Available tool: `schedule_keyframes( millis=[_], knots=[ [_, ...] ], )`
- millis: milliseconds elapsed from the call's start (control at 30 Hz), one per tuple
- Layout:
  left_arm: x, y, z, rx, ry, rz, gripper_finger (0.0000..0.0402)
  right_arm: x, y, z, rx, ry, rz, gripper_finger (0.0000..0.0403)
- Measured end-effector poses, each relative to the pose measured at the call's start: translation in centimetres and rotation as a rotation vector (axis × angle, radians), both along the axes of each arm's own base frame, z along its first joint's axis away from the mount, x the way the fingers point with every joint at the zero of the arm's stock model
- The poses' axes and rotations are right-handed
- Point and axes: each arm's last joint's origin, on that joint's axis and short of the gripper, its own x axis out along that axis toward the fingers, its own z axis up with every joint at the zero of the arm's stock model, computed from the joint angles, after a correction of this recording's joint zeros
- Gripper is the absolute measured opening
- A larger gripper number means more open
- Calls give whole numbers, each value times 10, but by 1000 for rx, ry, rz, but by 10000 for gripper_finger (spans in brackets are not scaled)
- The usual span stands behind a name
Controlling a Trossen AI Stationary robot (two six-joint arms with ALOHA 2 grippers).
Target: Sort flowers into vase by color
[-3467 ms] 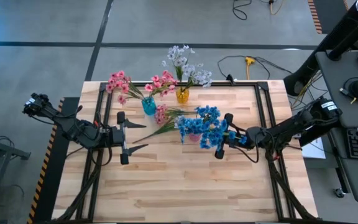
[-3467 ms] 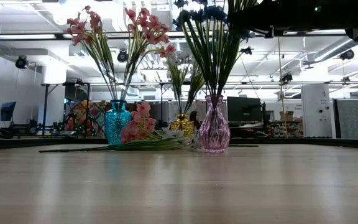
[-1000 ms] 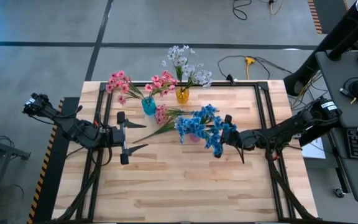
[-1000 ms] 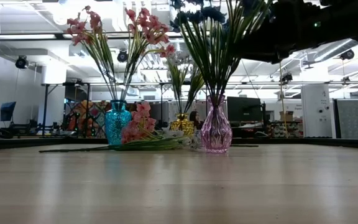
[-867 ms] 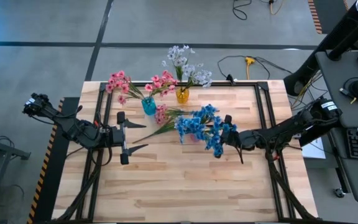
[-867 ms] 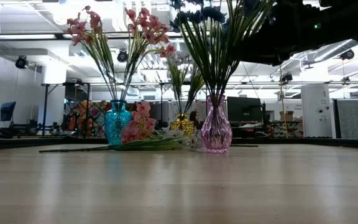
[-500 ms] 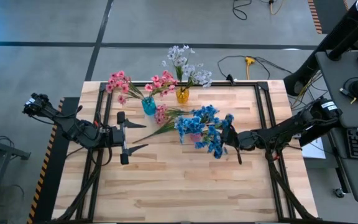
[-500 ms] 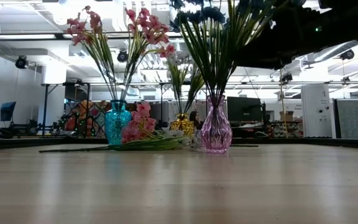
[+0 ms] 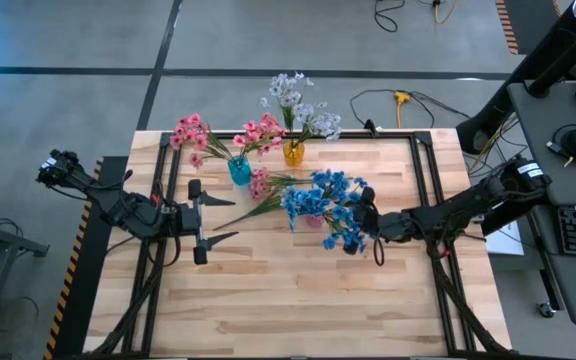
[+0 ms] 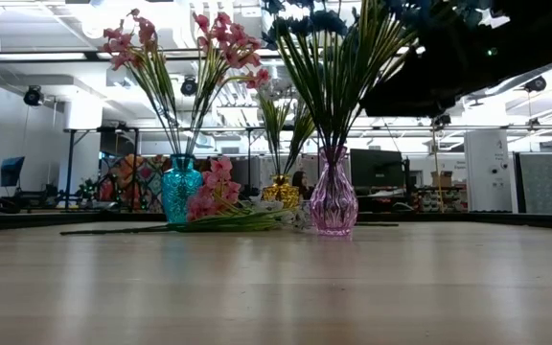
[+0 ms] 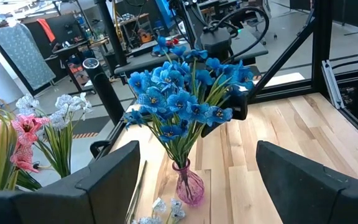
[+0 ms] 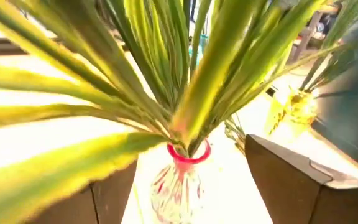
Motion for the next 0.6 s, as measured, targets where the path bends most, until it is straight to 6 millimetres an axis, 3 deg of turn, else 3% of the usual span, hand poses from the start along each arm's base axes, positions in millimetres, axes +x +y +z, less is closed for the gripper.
schedule_keyframes(
  millis=[267,600],
  knots=[
    [0,0,0,0,1,0,302,-6,-2,-4,37,60,-28,286],
    [0,0,0,2,4,0,302,-29,-9,1,79,150,-108,284]
  ],
)
